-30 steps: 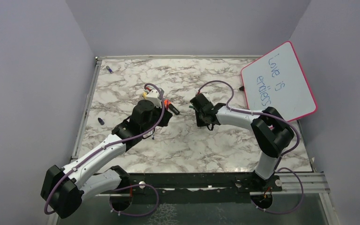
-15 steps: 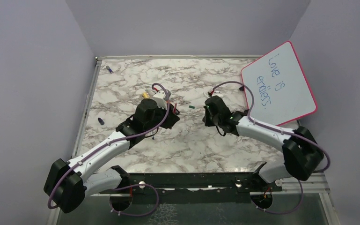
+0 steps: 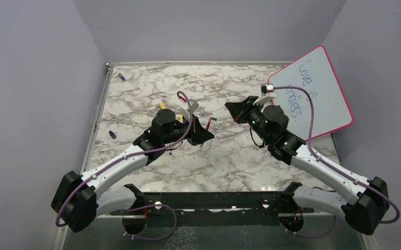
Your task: Insert the pens into the pen caps
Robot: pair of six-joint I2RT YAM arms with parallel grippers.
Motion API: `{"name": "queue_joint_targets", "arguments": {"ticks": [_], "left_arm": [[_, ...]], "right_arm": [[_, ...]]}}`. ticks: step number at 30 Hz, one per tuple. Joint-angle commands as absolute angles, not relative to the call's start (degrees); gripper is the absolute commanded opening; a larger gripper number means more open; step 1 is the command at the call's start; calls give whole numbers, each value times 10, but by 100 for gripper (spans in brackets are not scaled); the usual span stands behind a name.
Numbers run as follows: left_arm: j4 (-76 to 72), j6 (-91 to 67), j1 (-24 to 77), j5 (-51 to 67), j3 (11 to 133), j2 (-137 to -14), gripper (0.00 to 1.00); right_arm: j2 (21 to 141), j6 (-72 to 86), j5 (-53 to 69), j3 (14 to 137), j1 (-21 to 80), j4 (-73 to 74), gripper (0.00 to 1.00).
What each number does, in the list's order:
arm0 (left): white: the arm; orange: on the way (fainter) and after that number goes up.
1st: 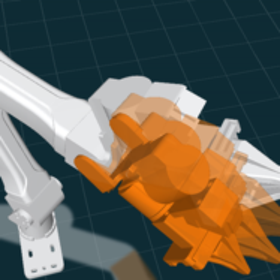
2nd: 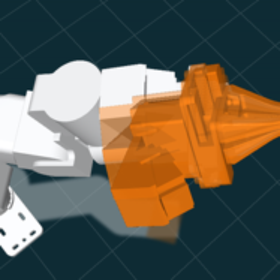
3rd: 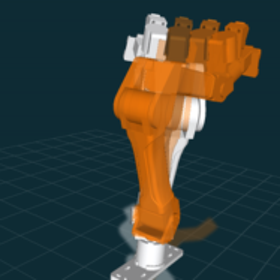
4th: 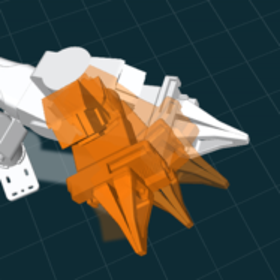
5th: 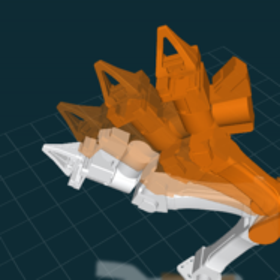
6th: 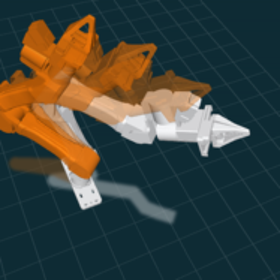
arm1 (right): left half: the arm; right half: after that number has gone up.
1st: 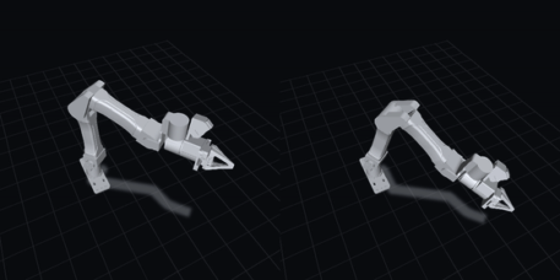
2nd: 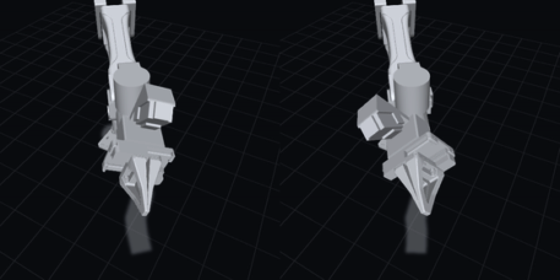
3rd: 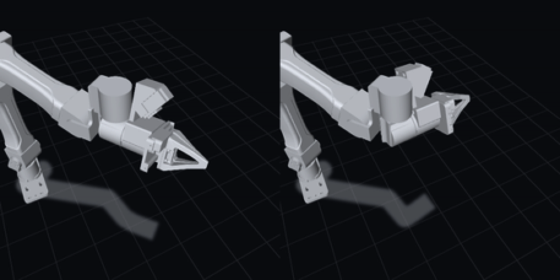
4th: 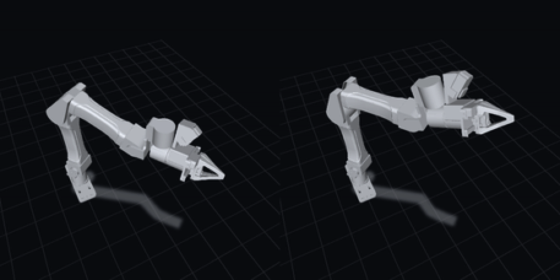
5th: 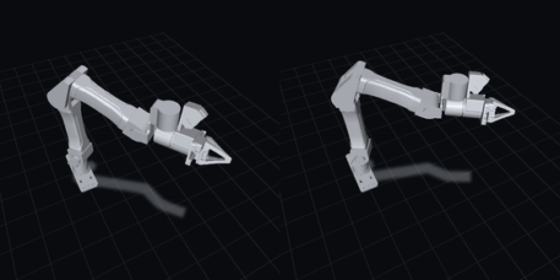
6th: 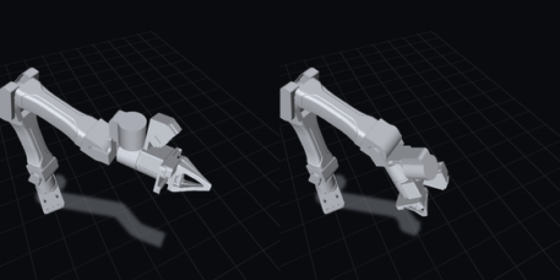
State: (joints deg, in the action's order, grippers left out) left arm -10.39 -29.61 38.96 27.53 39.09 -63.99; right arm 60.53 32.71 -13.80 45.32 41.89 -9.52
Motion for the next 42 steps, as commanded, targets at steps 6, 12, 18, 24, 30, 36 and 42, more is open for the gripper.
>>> {"name": "queue_joint_targets", "arguments": {"ticks": [6, 12, 18, 24, 30, 36, 42], "left_arm": [[-181, -318, 428, 335, 393, -647, 0], [-204, -337, 437, 329, 406, -655, 0], [-212, -338, 439, 323, 418, -660, 0], [-213, -343, 439, 325, 421, -663, 0], [-212, -342, 439, 314, 414, -648, 0], [-212, -343, 439, 319, 414, -647, 0], [-212, -342, 439, 314, 410, -639, 0]], "right_arm": [[564, 415, -77, 438, 417, -184, 2], [551, 444, -28, 444, 417, -173, 2], [543, 460, -9, 443, 417, -162, 2], [545, 471, 30, 430, 417, -177, 2], [541, 472, 34, 424, 417, -174, 2], [538, 473, 30, 418, 417, -167, 2], [535, 472, 23, 414, 417, -163, 3]]}}
